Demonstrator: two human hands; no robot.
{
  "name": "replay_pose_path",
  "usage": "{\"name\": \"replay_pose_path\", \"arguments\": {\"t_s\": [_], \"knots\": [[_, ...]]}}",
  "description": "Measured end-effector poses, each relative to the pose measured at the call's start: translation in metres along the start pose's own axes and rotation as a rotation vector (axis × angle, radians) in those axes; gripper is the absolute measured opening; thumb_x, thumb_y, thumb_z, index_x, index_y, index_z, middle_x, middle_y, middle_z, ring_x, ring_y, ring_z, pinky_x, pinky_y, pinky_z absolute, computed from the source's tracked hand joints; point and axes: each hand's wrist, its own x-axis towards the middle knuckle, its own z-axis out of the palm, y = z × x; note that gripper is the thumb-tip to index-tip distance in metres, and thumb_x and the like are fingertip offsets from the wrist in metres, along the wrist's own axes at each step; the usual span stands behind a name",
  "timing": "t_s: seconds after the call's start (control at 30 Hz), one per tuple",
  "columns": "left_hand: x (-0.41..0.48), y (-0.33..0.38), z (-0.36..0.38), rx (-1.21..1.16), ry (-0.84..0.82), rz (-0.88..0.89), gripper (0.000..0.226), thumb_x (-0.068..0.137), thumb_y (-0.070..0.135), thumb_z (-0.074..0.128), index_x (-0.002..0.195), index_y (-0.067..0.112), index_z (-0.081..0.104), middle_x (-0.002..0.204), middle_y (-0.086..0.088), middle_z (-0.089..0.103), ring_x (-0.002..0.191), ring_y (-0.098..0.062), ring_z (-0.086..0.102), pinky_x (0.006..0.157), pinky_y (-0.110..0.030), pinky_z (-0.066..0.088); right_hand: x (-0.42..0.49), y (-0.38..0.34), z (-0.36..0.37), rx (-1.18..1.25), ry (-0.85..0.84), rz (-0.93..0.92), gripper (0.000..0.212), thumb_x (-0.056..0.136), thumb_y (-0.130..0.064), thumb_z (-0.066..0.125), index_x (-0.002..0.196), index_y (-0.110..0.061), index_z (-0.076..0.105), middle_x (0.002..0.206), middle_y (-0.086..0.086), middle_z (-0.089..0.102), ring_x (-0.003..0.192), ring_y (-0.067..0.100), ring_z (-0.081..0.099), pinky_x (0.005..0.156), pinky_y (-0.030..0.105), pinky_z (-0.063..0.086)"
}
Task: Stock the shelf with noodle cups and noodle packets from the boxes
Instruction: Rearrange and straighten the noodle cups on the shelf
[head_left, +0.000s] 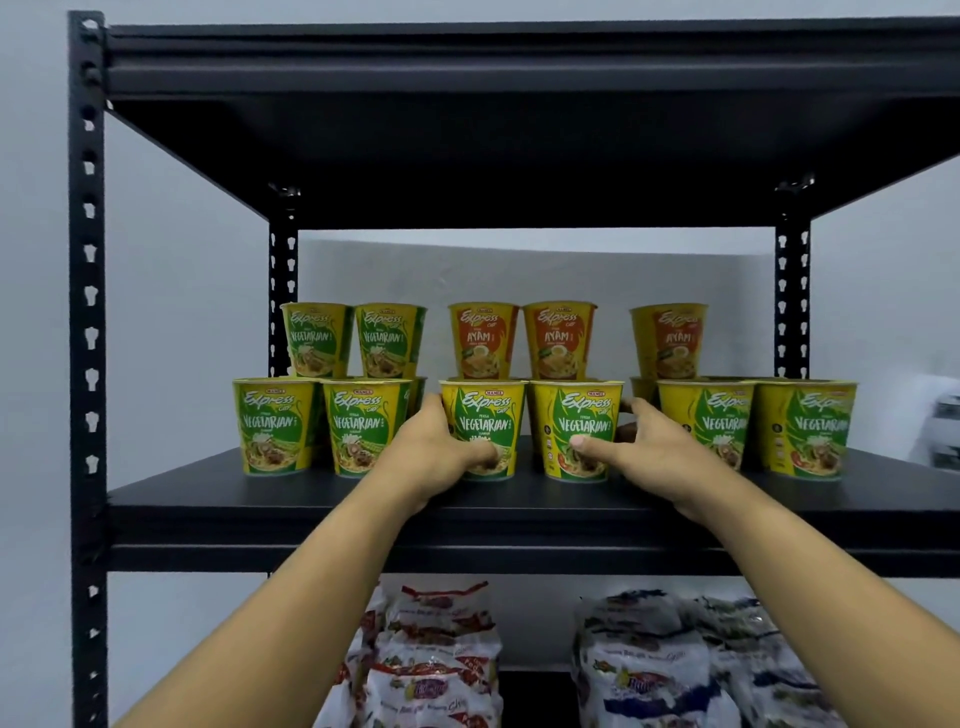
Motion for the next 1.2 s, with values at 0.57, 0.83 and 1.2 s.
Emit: {"name": "replay_pose_path", "arguments": {"t_s": [0.57, 0.83, 1.2], "knots": [[-0.002, 0.000, 0.002, 0.072, 0.028, 0.019, 0.062, 0.073, 0.034, 0.093, 0.118, 0.026, 0.052, 0.110, 0.007, 0.069, 0.099, -0.012, 0.066, 0.096, -0.040, 0.054, 0.006, 0.006, 0.000, 0.002, -0.014, 0.019, 0.072, 0.082, -0.039, 0.083, 0.143, -0.027, 0.046, 0.126, -0.003, 0.068, 0.110, 0.016, 0.066, 0.104, 0.046, 0.051], [-0.013, 0.013, -0.005, 0.103, 0.172, 0.140, 0.106, 0.076, 0.066, 0.079, 0.158, 0.022, 0.028, 0.154, -0.002, 0.049, 0.138, -0.024, 0.050, 0.108, -0.041, 0.047, -0.006, -0.003, -0.011, 0.100, 0.178, -0.134, 0.089, 0.086, -0.050, 0.075, 0.159, -0.035, 0.026, 0.163, -0.003, 0.033, 0.144, 0.021, 0.038, 0.112, 0.044, 0.039], [0.050, 0.089, -0.039, 0.473, 0.246, 0.364, 0.077, 0.092, 0.057, 0.068, 0.156, 0.027, 0.035, 0.154, -0.006, 0.048, 0.126, -0.023, 0.056, 0.089, -0.029, 0.050, 0.045, -0.078, -0.044, -0.295, 0.101, -0.342, 0.066, 0.094, -0.054, 0.064, 0.153, -0.039, 0.038, 0.158, 0.003, 0.040, 0.143, 0.026, 0.040, 0.098, 0.035, 0.041]]}}
